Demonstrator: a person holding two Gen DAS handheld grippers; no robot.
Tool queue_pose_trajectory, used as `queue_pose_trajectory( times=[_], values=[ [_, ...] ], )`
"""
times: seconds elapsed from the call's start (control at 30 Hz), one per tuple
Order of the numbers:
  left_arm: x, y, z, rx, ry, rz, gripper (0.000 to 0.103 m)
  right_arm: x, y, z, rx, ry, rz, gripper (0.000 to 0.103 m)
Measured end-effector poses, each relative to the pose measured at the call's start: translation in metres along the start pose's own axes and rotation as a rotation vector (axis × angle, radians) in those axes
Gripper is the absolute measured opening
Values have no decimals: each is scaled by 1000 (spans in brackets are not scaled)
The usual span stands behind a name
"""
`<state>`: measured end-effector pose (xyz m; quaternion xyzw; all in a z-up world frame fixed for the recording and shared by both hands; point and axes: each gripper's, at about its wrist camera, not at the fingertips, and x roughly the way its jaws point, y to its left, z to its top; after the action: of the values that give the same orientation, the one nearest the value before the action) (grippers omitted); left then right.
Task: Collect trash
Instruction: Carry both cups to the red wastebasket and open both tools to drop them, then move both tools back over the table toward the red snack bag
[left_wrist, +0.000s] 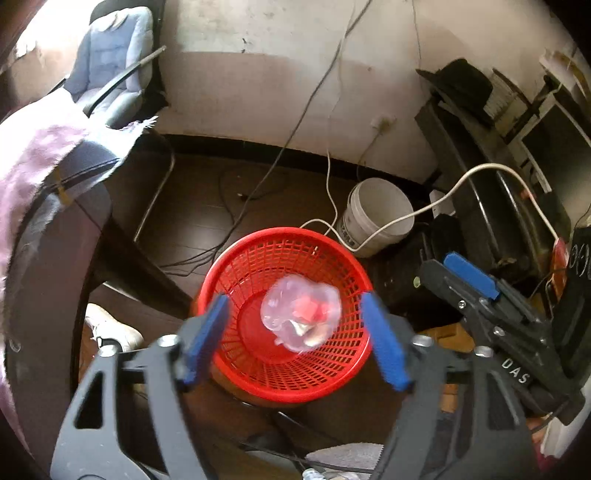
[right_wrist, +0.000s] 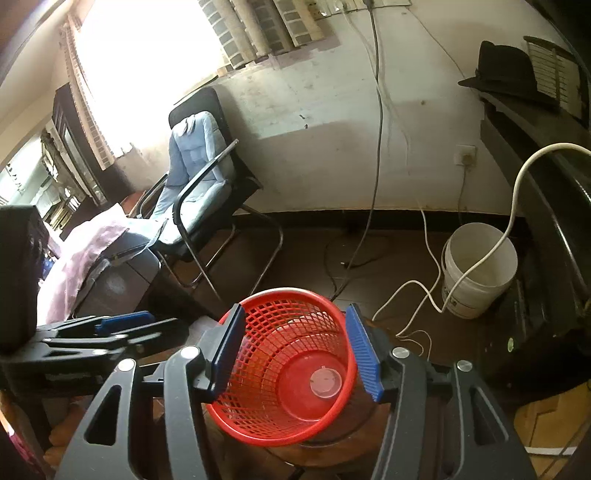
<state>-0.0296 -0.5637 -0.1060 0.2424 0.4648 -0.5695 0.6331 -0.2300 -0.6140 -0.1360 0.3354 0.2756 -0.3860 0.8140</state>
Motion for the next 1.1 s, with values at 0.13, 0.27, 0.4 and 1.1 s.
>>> queue_pose_trajectory(
  times=[0.13,0.27,0.4,1.1],
  values=[
    [-23,8,-7,1,-39,64,84,-4,8,0,-21,-13,5,59],
    [-53,18,-19,-7,-108,159,88,-7,21,-1,-40,-10,35,63],
    [-78,31,-31,-37,-155,215,90,-12,35,-4,-67,-6,62,66],
    [-200,120,-110,-317,-346,408,94,-41,130,-23,-226,18,239,93]
  ],
)
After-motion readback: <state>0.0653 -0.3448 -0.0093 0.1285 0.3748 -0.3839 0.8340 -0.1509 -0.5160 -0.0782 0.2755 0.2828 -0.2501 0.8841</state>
